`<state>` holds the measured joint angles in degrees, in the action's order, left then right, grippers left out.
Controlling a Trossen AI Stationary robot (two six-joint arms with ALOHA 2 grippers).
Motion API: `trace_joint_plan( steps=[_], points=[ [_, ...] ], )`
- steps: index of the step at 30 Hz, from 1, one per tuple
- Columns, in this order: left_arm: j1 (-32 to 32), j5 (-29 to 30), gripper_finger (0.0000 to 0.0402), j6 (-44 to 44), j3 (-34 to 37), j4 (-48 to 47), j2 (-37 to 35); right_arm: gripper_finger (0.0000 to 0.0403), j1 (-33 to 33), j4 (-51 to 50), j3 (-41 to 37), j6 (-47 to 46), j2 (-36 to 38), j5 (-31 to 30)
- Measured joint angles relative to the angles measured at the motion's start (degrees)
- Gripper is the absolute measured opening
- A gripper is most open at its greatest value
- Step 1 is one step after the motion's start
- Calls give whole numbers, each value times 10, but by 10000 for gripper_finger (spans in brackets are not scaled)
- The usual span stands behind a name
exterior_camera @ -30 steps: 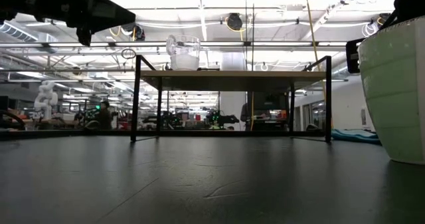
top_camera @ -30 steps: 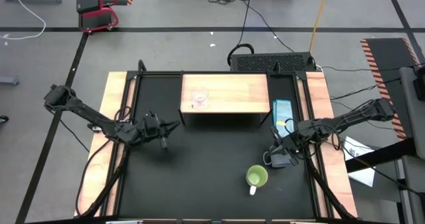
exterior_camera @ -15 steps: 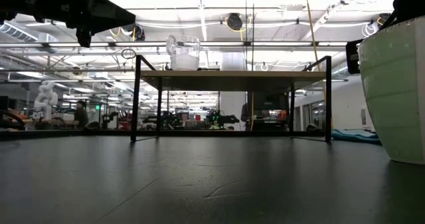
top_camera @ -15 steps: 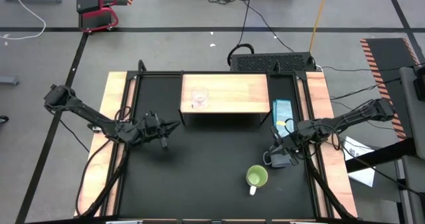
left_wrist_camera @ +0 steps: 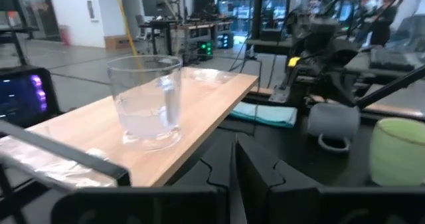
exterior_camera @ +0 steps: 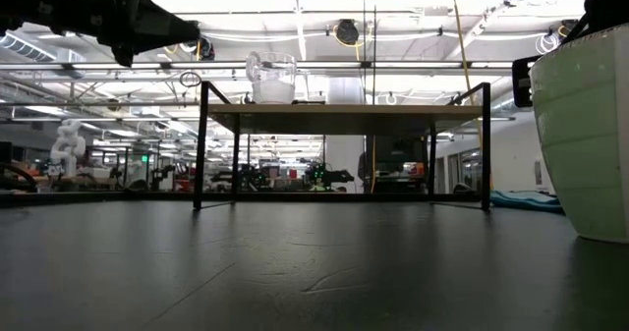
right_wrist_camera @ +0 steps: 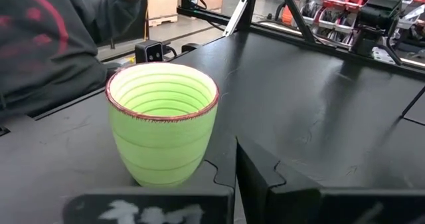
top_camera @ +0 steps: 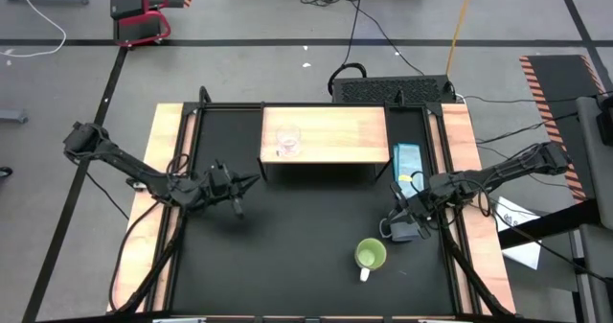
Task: Stack small to large cups/mugs on shelf
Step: Put the transparent mug on the shelf
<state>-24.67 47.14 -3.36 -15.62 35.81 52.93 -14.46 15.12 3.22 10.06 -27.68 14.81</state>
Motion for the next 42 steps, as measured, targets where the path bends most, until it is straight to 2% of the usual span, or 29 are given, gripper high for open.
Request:
trace_joint_plan(
  steps=[7, 13, 21, 24, 28, 42],
  points=[
    [10, 54, 21, -38, 0, -56, 9, 0, 0, 13, 0, -3, 0, 0],
    [39, 39, 21, -67, 0, -73, 64, 0, 0, 48, 0, 1, 0, 0],
    [42, 13, 21, -10, 0, 22, 122, 0, 0, 48, 0, -2, 0, 0],
    [43, 14, 13, 25, -1, 72, 135, 0, 0, 48, 0, -3, 0, 0],
    [51, 35, 5, 64, -27, 85, 142, 0, 0, 48, 0, -3, 0, 0],
    [100, 40, 2, 43, -117, -44, 144, 0, 0, 52, 0, -3, -6, 2]
  ],
)
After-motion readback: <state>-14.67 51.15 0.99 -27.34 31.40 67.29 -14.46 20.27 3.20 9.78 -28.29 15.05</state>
